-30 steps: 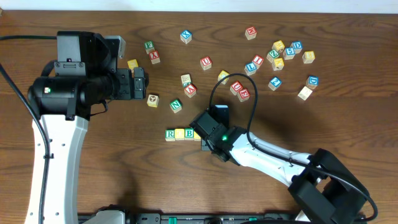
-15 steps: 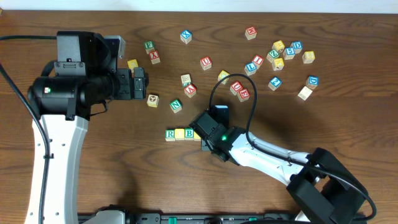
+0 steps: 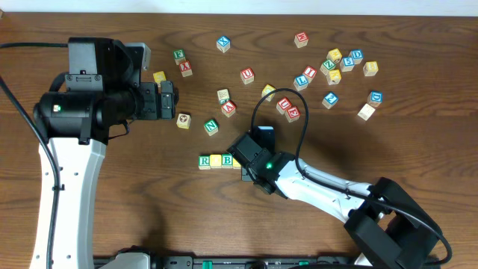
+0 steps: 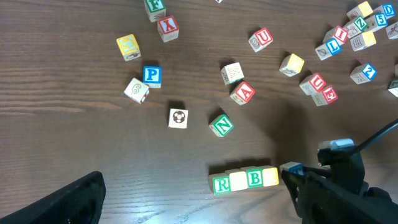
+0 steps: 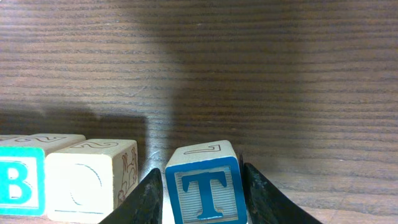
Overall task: Spell out ROBOT
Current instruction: 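Lower the T block beside the last O block and open the right gripper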
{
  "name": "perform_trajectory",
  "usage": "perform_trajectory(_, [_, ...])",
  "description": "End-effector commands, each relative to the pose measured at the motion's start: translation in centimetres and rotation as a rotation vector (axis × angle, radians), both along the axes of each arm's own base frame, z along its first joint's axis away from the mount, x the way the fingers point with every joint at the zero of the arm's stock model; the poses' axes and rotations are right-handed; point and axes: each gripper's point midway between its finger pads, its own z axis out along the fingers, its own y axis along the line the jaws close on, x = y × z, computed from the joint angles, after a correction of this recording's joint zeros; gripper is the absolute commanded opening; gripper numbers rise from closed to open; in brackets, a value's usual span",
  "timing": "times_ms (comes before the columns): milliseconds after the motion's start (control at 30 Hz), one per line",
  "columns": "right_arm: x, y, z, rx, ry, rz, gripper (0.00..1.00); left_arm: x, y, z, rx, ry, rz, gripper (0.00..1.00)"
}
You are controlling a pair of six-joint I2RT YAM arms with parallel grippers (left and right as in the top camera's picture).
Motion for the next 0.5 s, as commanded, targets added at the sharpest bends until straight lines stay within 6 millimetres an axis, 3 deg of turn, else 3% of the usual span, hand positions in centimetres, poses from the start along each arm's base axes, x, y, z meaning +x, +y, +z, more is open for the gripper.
perform_trajectory(0, [0.0,-0.3,-0.3,-0.022,-0.015,-0.010,0.36,0.1,0.0,0.6,0.002,-0.019,-0.016,0.98])
perform_trajectory(467, [1.5,-1.1,0.4,-0.060,-0.099,-0.044,0.44,0.1,0.0,0.6,0.002,-0.019,-0.016,0.98])
